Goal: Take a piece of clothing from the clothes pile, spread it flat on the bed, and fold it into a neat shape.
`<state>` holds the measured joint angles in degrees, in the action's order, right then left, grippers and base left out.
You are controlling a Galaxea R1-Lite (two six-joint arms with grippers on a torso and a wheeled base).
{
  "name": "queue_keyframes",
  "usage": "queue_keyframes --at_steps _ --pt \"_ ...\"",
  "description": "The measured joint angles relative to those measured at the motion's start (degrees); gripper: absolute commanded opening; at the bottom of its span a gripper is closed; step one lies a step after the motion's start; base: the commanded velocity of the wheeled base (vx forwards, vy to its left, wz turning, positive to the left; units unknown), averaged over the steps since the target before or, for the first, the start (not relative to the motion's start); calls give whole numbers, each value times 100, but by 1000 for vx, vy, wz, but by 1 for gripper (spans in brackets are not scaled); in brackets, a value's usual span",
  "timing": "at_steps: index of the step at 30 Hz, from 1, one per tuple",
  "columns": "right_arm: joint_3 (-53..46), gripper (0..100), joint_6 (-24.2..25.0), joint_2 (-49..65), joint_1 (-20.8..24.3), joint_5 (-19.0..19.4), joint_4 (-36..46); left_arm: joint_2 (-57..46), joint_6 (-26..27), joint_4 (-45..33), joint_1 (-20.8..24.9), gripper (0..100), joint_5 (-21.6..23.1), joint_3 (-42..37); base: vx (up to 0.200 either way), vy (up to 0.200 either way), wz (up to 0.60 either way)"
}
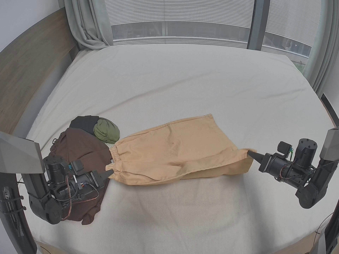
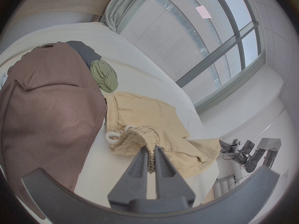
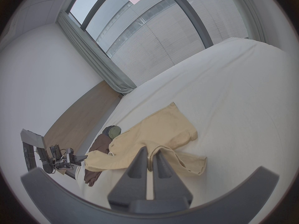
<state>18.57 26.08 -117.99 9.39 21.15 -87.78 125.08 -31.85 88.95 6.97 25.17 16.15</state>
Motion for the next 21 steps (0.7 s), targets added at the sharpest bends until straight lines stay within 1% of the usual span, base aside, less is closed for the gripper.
queue_keyframes --at_steps 9,21 --pt "412 0 2 -23 -2 2 45 -11 -27 2 0 0 -16 63 0 0 0" --pt "1202 0 -5 -39 -13 27 808 -16 -428 0 33 0 -354 317 0 0 0"
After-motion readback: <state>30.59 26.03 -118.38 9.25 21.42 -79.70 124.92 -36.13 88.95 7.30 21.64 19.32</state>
